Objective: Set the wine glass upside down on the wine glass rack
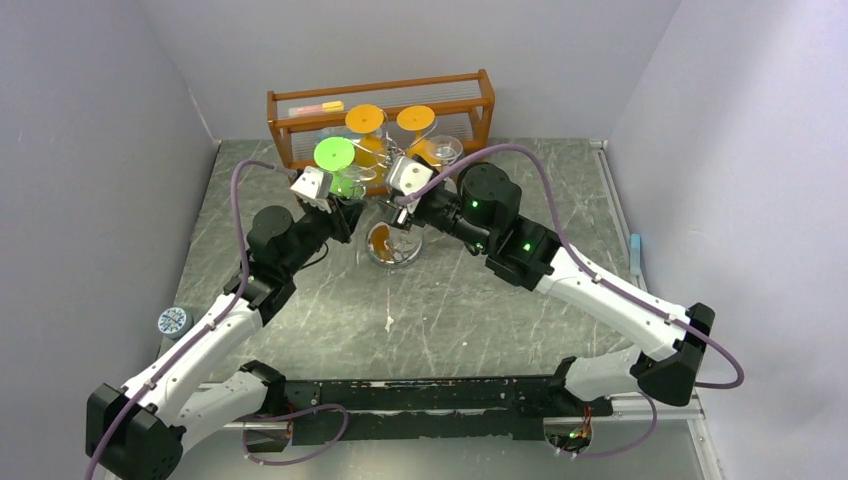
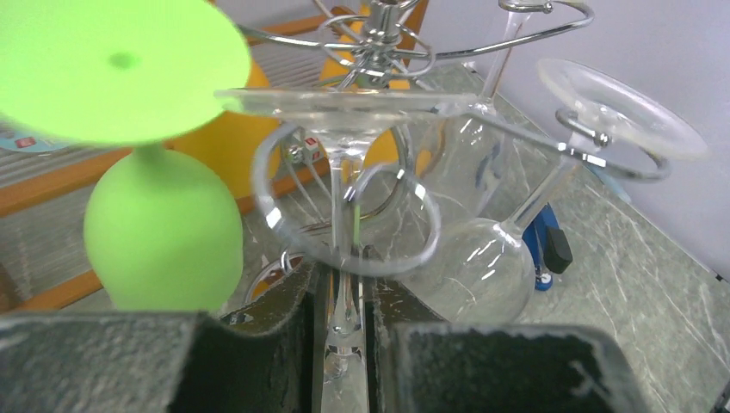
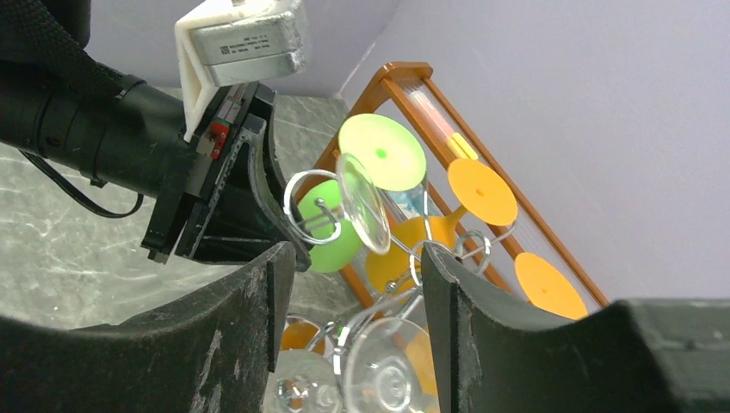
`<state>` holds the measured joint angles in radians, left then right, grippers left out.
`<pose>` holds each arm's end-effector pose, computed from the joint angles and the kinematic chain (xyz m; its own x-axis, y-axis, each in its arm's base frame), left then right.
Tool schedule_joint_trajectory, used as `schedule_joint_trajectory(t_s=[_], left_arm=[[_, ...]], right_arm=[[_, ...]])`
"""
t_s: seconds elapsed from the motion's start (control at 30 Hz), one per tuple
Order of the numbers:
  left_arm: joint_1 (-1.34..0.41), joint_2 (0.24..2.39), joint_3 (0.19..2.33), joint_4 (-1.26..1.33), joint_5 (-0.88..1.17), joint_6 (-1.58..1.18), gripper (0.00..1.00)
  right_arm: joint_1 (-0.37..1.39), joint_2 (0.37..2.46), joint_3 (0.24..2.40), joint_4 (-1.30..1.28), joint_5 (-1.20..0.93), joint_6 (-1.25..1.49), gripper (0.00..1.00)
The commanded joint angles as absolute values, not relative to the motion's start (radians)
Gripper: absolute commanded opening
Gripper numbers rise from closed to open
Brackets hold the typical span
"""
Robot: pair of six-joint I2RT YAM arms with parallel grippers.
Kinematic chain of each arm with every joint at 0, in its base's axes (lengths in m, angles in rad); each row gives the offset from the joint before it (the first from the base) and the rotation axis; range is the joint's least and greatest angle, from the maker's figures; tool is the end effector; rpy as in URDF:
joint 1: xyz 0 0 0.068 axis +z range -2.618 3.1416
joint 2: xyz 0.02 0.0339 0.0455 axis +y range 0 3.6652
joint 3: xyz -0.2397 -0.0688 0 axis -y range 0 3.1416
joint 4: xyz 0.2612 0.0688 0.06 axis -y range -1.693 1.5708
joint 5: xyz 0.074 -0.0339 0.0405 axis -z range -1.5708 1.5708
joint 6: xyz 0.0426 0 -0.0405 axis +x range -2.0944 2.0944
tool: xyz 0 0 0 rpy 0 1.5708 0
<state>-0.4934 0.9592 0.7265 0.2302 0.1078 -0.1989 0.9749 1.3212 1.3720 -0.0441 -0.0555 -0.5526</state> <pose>0.2327 -0.1304 0.3076 -0.1139 -0.1618 -0.9802 0.5540 0.8086 -0.1979 0.1861 0.2787 0.4197 0.4533 -0.2653 -0.8509 -0.7279 0.4408 -0.5252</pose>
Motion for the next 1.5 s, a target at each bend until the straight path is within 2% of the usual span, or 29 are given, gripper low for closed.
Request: schedule_joint_trajectory(t_s=[0.0,0.53,0.8,0.97,1.07,1.47], left_arm=[[-0.485,0.920,0.697,0.305,0.039,-0.218,0.05],[-0.485,0.828,0.504,0.571,0.104,-0.185,0.05],[-0.484,0.890,0.552,0.528,0.244,-0.133,0.05],[-0.485,0.924,0.564,0.513,0.264,-0.142,0.05],[-0.484,0.927,0.563,0.502,0.246,-0.154,0.10],[-0.485,0.855,0.502,0.461,0.181,-0.223,0.52]], right_arm=[[0.978,1.283,1.347,-0.005,-0.060,-0.527,0.60],[0.977,1.181,1.252,0.064,-0.068,-0.455,0.62],[0.977,1.133,1.208,0.080,-0.067,-0.406,0.65],[0.978,1.090,1.169,0.106,-0.083,-0.345,0.68],[0.978,1.060,1.141,0.122,-0.093,-0.307,0.70],[0.977,0.963,1.059,0.166,-0.076,-0.205,0.79]])
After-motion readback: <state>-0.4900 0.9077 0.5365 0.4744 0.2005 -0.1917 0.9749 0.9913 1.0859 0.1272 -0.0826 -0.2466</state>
